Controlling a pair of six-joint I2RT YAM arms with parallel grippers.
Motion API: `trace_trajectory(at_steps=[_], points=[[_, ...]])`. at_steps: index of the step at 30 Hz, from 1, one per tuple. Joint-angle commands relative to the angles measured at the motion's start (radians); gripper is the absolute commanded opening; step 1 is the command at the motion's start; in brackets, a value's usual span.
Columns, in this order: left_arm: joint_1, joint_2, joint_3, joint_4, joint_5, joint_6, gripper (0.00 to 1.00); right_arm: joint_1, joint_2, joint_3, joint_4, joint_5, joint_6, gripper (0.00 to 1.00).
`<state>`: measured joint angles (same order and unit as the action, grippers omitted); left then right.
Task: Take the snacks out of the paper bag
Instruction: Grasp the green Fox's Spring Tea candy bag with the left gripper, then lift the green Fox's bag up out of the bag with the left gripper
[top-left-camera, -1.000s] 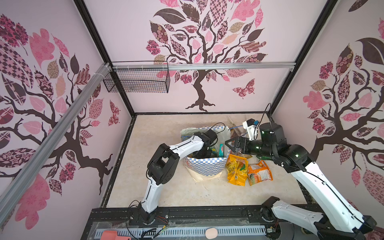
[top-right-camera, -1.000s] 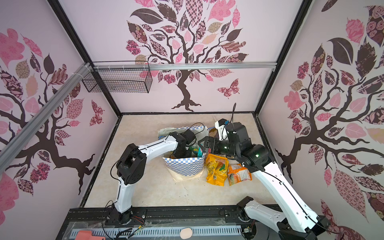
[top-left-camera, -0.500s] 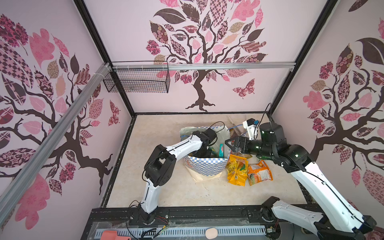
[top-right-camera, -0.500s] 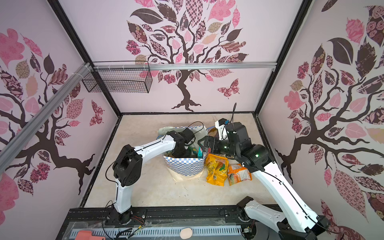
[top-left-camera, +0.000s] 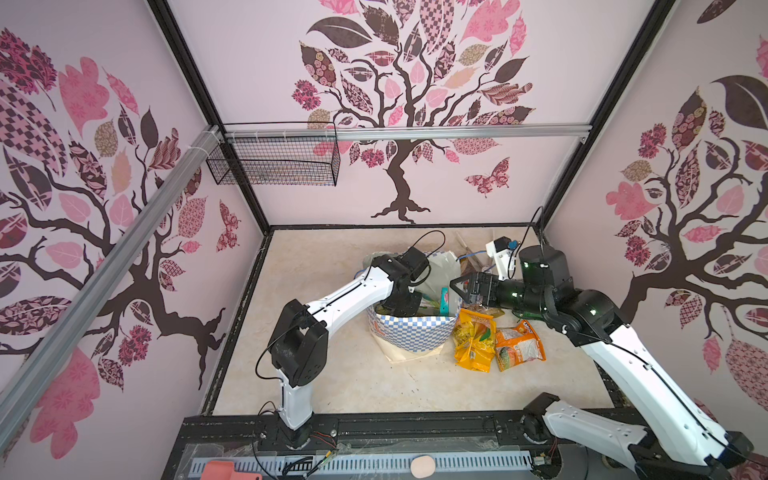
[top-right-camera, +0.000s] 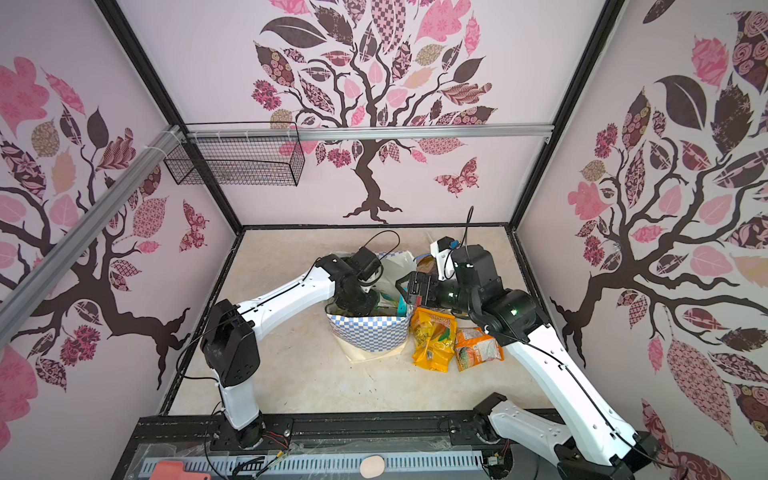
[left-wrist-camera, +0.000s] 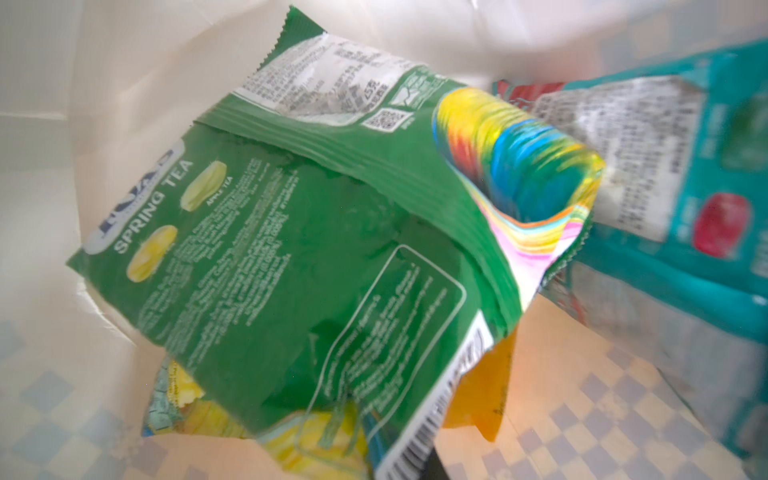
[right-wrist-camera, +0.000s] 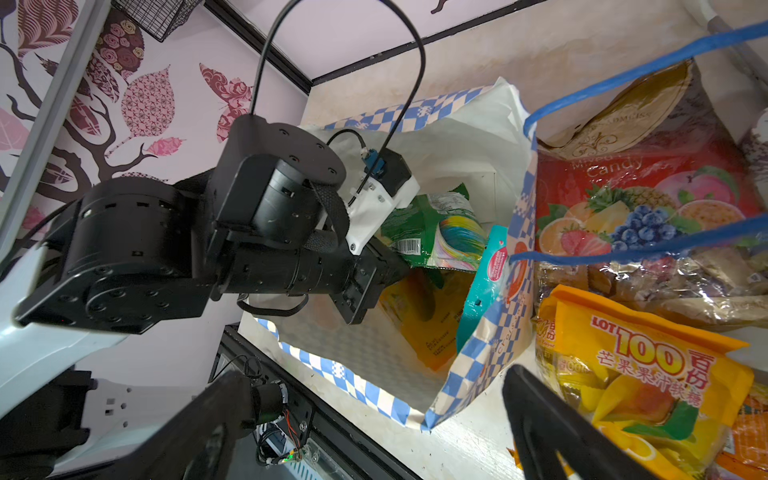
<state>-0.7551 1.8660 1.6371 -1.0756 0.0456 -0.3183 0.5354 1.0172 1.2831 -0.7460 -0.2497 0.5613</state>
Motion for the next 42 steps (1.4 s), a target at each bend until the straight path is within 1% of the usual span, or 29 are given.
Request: trace_trajectory(at_steps=[1, 7, 17, 24, 36, 42], points=[[-0.007, -0.074, 0.054, 0.027, 0.038, 0.012, 0.00, 0.007, -0.025, -0.005, 0.009, 0.015, 0.006, 1.00], [-0.007, -0.133, 0.080, 0.042, 0.036, 0.029, 0.00, 0.006, -0.028, -0.020, 0.023, 0.007, 0.007, 1.00], [-0.007, -0.168, 0.151, 0.035, 0.022, 0.048, 0.00, 0.006, -0.022, -0.032, 0.037, 0.004, 0.010, 1.00], [-0.007, -0.190, 0.172, 0.053, 0.013, 0.062, 0.00, 0.007, -0.019, -0.032, 0.036, 0.007, 0.008, 1.00], [-0.009, -0.274, 0.218, 0.110, 0.080, 0.082, 0.00, 0.006, -0.060, -0.064, 0.067, 0.041, 0.028, 1.00], [-0.020, -0.323, 0.202, 0.153, 0.078, 0.085, 0.00, 0.006, -0.072, -0.064, 0.084, 0.059, 0.029, 1.00]])
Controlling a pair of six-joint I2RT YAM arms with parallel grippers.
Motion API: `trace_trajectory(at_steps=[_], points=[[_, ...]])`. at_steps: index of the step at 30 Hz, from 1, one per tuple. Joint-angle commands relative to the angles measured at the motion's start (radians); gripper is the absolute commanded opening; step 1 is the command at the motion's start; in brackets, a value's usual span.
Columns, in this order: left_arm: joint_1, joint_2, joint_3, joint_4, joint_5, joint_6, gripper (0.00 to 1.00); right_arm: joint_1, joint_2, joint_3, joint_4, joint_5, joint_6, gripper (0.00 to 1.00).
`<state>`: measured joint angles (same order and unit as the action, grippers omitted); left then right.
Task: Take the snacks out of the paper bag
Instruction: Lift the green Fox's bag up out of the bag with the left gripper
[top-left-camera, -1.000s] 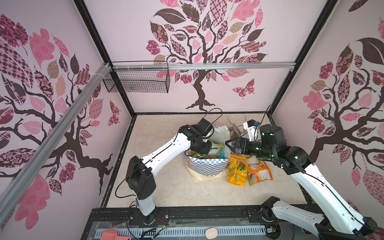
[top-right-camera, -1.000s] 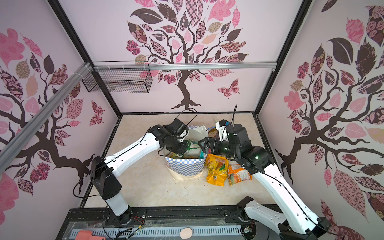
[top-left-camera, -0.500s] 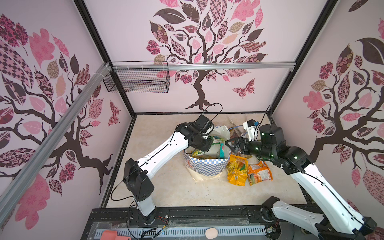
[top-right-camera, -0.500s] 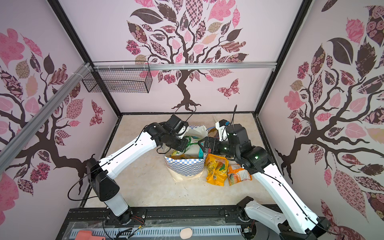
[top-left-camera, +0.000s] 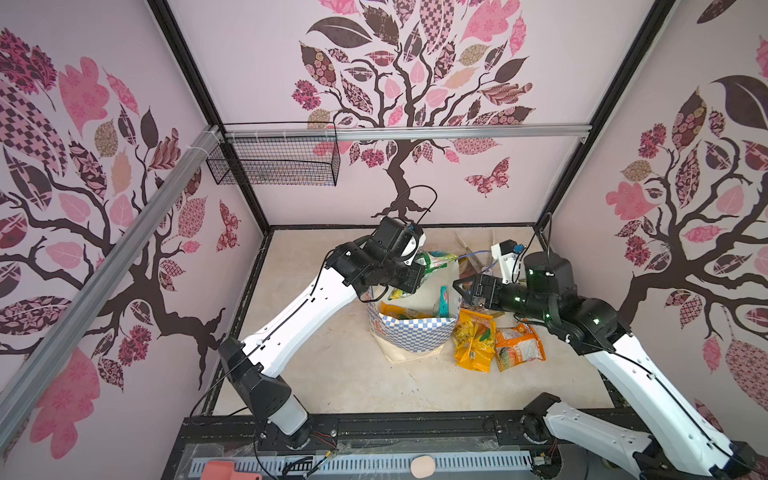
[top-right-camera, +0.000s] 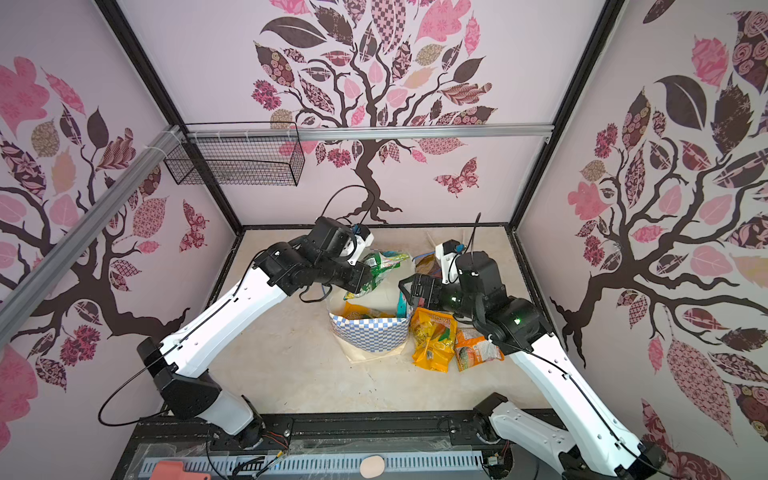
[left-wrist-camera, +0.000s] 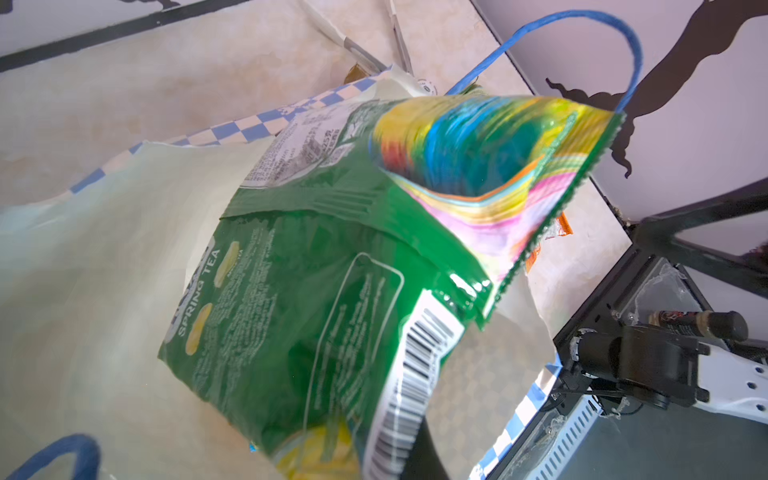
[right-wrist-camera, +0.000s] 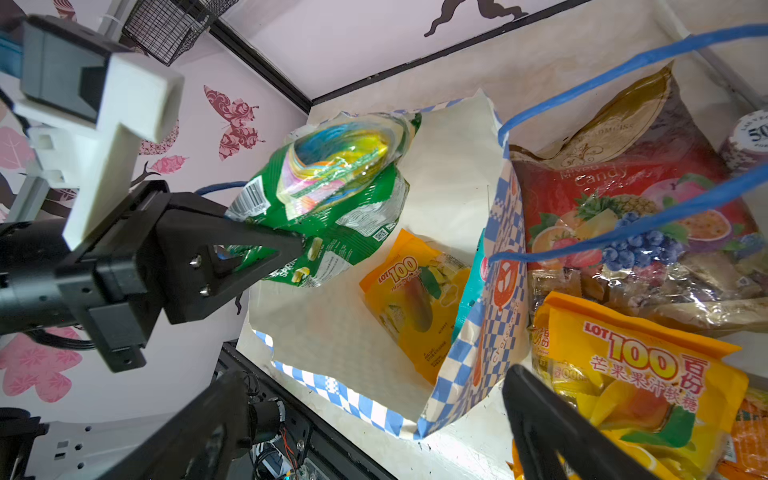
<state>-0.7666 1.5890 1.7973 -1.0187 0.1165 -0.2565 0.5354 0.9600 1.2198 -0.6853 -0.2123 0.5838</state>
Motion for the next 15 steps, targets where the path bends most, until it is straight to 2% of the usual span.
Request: trace_trajectory(at_steps=[1, 8, 15], points=[[-0.008, -0.051, 0.035, 0.102, 0.004, 0.026, 0.00, 0.007, -0.017, -0.003, 0.026, 0.023, 0.005, 1.00], [-0.021, -0.067, 0.020, 0.106, -0.015, 0.025, 0.00, 0.006, -0.012, -0.010, 0.038, 0.010, 0.018, 1.00], [-0.023, -0.067, 0.105, 0.086, -0.001, 0.030, 0.00, 0.006, -0.031, -0.015, 0.064, 0.027, 0.028, 1.00]])
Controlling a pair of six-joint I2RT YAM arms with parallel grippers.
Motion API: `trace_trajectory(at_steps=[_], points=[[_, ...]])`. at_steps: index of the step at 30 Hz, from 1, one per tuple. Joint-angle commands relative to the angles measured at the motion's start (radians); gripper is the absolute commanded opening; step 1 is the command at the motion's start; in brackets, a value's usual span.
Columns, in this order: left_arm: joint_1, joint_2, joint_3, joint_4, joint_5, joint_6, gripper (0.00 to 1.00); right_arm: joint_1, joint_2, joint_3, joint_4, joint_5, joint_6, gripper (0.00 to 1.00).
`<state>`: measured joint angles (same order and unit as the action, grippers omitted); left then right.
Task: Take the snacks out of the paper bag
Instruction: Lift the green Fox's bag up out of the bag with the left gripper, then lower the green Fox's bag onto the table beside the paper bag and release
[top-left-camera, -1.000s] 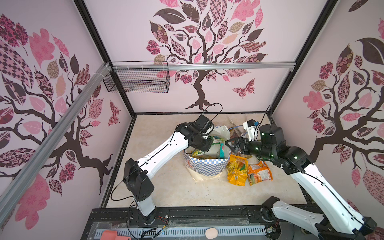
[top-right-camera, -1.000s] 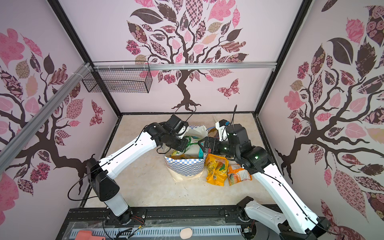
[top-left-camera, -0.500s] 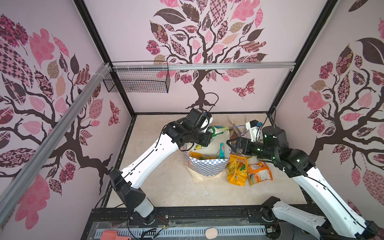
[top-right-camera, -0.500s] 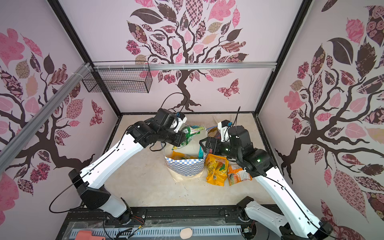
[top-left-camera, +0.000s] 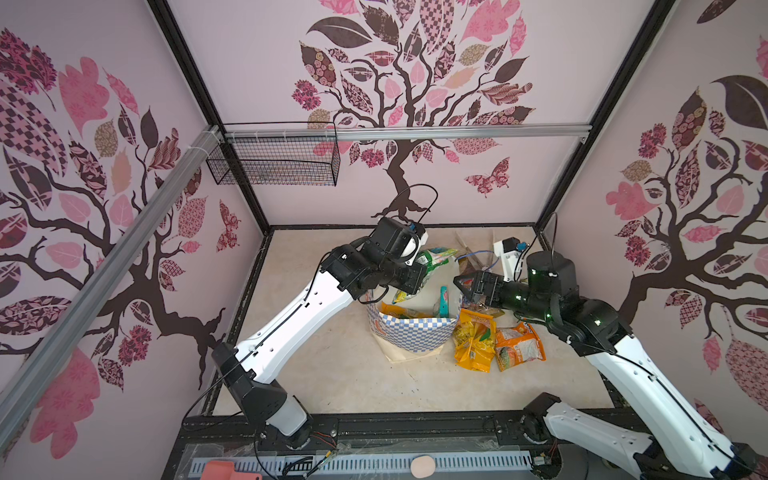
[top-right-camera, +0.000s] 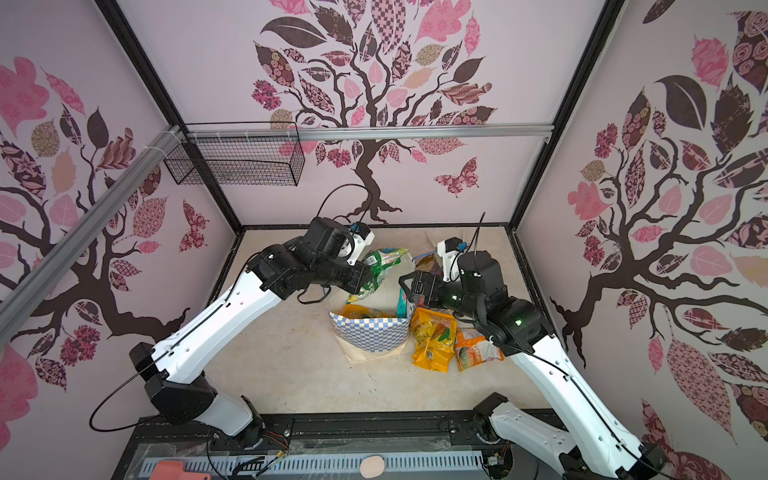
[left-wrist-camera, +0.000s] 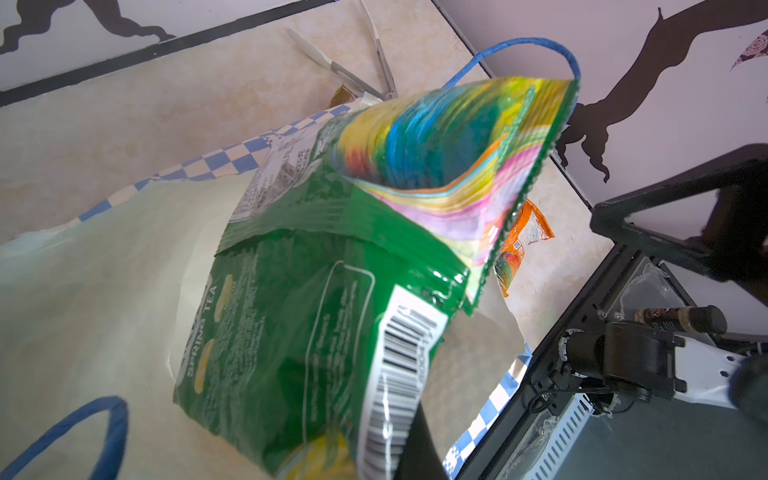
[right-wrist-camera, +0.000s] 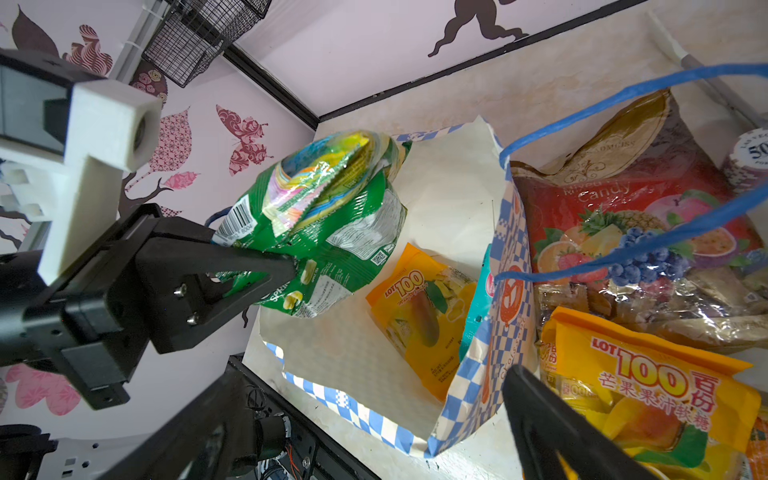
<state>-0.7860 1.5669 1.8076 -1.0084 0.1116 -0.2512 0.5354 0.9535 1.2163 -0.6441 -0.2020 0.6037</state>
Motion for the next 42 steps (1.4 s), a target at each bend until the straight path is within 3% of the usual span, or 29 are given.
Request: trace_trajectory(at_steps=[1, 14, 24, 30, 38, 42], points=[[-0.005, -0.047, 0.105, 0.079, 0.008, 0.023, 0.00, 0.007, -0.029, -0.013, 0.026, 0.021, 0.009, 1.00], [-0.012, -0.055, 0.266, 0.101, -0.001, 0.070, 0.00, 0.007, -0.072, -0.049, 0.051, 0.056, 0.021, 1.00], [-0.002, -0.064, 0.373, 0.067, -0.220, 0.167, 0.00, 0.007, -0.090, -0.052, 0.036, 0.075, 0.019, 1.00], [0.125, -0.085, 0.401, 0.008, -0.251, 0.170, 0.00, 0.006, -0.099, -0.047, 0.024, 0.098, 0.004, 1.00], [0.357, -0.177, 0.270, 0.036, -0.229, 0.132, 0.00, 0.007, -0.115, -0.061, 0.011, 0.117, -0.003, 1.00], [0.505, -0.208, 0.173, 0.048, -0.144, 0.099, 0.00, 0.006, -0.121, -0.067, 0.013, 0.126, -0.003, 1.00]])
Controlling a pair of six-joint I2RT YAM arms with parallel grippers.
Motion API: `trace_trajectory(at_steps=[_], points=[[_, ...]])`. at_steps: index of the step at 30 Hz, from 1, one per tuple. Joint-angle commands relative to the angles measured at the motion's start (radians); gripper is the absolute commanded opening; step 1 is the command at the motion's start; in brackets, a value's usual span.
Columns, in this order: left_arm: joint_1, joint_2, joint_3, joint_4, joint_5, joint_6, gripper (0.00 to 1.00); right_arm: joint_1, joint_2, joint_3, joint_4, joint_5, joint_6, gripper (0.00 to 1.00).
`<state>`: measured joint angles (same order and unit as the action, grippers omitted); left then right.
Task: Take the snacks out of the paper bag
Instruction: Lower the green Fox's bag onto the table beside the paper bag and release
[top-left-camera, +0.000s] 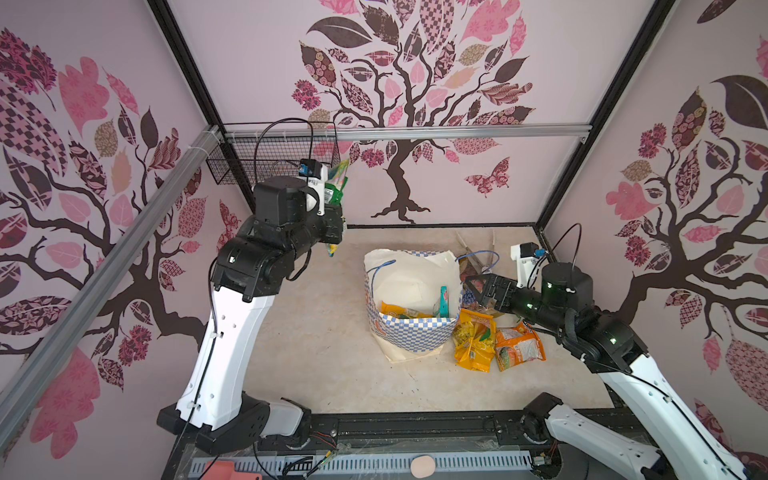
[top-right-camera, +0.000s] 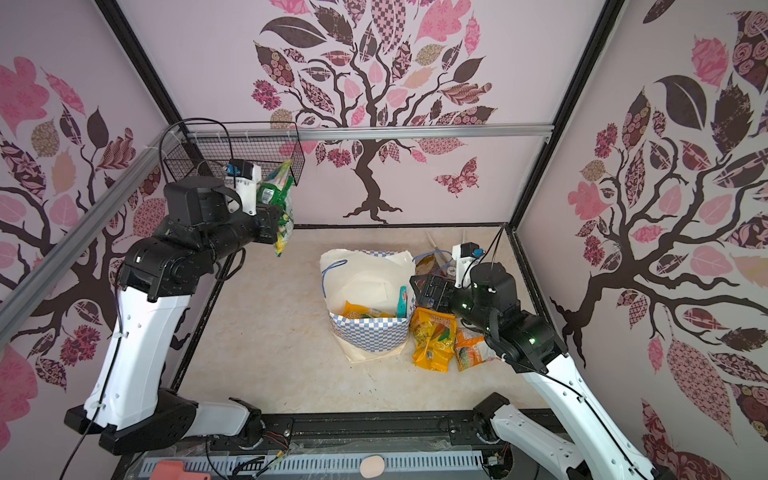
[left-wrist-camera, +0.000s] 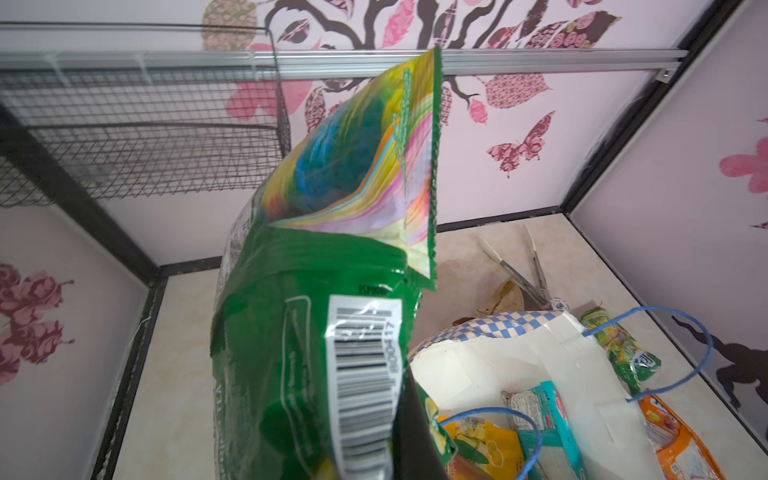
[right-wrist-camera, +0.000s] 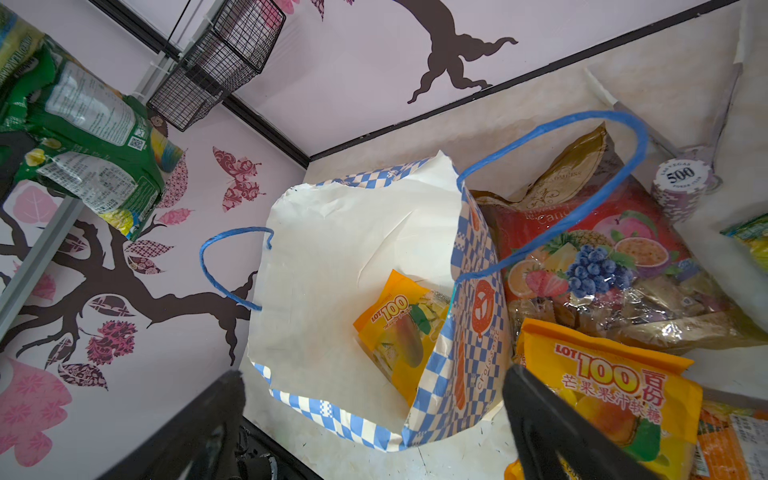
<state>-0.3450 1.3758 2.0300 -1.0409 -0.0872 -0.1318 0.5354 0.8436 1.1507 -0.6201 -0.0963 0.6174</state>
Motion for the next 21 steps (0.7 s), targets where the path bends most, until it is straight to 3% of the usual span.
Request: trace_trajectory(at_steps=[1, 4, 10, 16, 21], points=[[0.112, -0.024, -0.080, 0.085, 0.090, -0.034, 0.00, 0.007, -0.013, -0.002, -0.013, 0.023, -0.017, 1.00], [0.212, -0.043, -0.194, 0.105, 0.136, -0.052, 0.00, 0.007, -0.018, -0.006, -0.013, 0.028, -0.019, 1.00], [0.294, -0.044, -0.394, 0.159, 0.202, -0.120, 0.00, 0.007, -0.025, -0.026, -0.009, 0.030, -0.013, 1.00], [0.299, -0.046, -0.646, 0.271, 0.219, -0.187, 0.00, 0.006, -0.039, -0.044, -0.009, 0.035, -0.012, 1.00], [0.299, -0.004, -0.764, 0.341, 0.242, -0.221, 0.00, 0.007, -0.036, -0.051, -0.008, 0.031, -0.018, 1.00]])
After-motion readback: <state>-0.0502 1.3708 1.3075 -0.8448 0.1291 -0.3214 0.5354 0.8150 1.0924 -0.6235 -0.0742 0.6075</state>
